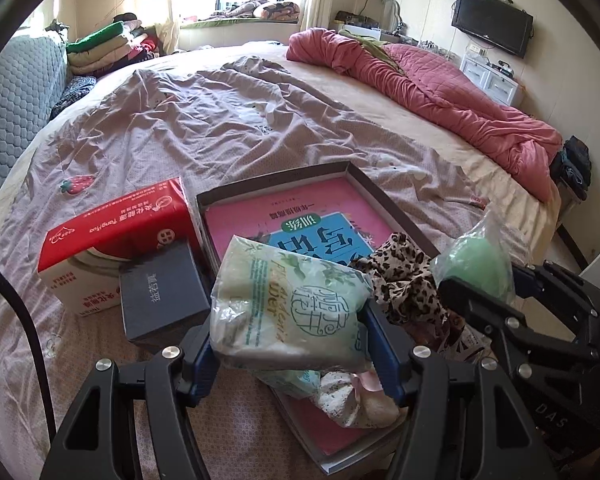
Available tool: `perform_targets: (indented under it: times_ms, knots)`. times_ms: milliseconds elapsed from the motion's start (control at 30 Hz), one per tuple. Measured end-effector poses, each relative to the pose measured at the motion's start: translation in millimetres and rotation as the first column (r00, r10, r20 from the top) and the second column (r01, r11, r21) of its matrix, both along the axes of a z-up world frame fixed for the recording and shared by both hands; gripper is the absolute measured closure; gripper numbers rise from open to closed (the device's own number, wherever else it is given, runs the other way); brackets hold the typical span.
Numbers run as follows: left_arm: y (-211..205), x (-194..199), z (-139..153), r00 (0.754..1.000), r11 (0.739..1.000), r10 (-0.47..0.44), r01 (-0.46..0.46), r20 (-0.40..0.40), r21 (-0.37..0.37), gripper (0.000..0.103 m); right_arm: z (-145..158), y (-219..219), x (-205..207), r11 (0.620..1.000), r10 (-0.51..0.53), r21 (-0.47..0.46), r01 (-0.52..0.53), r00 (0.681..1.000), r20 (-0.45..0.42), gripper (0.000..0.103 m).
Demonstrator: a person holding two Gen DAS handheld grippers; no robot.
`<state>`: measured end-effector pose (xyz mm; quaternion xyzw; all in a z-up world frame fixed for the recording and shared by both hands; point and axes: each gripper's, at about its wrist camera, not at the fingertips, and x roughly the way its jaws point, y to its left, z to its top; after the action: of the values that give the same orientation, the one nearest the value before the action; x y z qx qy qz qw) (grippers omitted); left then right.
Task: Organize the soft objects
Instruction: 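Lift the wipes pack and green soap and carry them over the tray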
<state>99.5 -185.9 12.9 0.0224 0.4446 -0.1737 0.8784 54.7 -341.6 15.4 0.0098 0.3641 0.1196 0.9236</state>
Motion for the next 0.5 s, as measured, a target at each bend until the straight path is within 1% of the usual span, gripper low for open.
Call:
perform_targets:
  times_ms: [267, 500]
  knots:
    - [-8, 9, -19, 0.999, 1.0, -0.012, 0.013, -0.042, 0.023, 0.038, -15, -2, 8, 1.0, 0.005, 0.006, -0.005, 0.999, -0.048, 0.06]
    - [-13, 19, -30, 0.998, 0.999, -0.019, 0.022, -0.066, 0.039, 0.038, -25, 5, 11, 1.0, 0.019, -0.02, -0.021, 0.997, -0.073, 0.06]
